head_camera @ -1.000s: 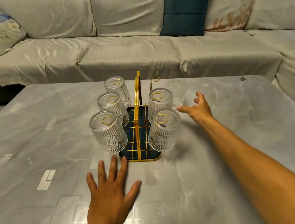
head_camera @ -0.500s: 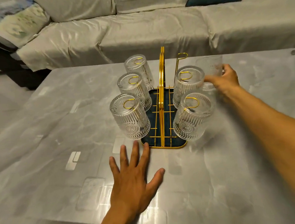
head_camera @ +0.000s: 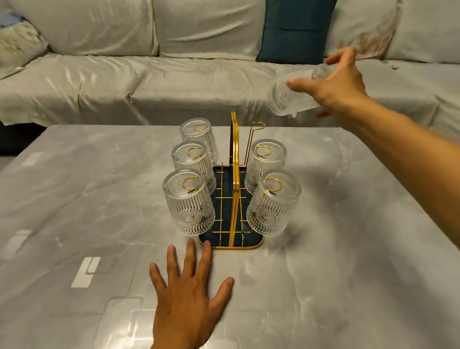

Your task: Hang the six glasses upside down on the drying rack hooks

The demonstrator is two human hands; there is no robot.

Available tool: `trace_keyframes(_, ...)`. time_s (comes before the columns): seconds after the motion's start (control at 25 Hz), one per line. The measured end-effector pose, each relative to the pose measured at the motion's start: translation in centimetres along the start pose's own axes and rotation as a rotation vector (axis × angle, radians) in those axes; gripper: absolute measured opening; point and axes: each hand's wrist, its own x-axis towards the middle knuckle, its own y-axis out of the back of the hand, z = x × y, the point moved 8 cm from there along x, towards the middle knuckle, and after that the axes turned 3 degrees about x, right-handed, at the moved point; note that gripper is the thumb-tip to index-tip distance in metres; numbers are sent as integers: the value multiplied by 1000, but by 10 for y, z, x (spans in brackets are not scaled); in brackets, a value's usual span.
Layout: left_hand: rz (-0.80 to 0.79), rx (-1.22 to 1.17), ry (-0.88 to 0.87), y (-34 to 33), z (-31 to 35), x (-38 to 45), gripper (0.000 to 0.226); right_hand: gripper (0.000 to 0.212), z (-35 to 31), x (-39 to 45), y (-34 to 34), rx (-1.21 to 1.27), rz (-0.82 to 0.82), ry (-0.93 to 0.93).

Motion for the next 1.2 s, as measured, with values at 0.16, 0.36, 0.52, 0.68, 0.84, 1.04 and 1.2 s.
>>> trace_keyframes(0.16, -27, 9, 4, -3, -1, 3, 79, 82, -30, -1, -24, -141, -43, 131)
trace_keyframes(0.36, -47, 5, 2, -5, -1, 5, 80, 74, -33, -7, -67, -279, -153, 234)
trace_keyframes(0.52, -75, 14, 0, -5, 0, 5, 80, 72, -17, -11, -86, -343, -201, 234)
trace_keyframes(0.68, -97, 31, -4, -6, 1, 5, 79, 69, -3, -14, -101, -323, -257, 168)
trace_keyframes(0.84, -134, 47, 3, -6, 2, 7, 84, 65, 3, -15, -116, -345, -311, 153)
trace_keyframes(1.04, -142, 60, 10, -7, 2, 9, 85, 63, 14, -13, -126, -357, -349, 135)
trace_keyframes(1.2, -129, 77, 19, -14, -4, 12, 84, 64, 16, -14, -128, -336, -384, 100)
